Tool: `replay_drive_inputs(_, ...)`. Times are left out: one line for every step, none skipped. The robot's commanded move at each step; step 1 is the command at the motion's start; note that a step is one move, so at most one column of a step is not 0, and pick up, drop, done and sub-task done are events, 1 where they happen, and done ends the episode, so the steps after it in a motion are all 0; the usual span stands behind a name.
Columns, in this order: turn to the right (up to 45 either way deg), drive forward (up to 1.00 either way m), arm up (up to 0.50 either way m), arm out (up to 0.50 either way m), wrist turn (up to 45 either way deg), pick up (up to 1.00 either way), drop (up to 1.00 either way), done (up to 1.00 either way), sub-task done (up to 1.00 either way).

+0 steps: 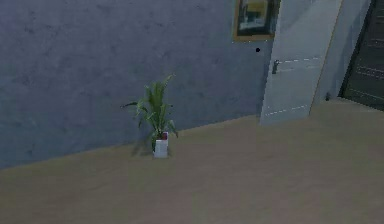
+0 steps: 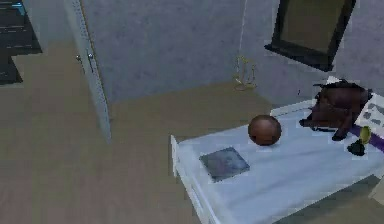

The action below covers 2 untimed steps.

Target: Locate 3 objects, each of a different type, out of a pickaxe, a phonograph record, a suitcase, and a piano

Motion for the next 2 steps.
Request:
replay_drive_inputs(39.0, 0.0, 0.0, 0.0, 0.0, 0.0, 0.0, 0.0, 0.0)
replay_drive_inputs(0.0, 1.0, 0.0, 0.0, 0.0, 0.0, 0.0, 0.0, 0.0)
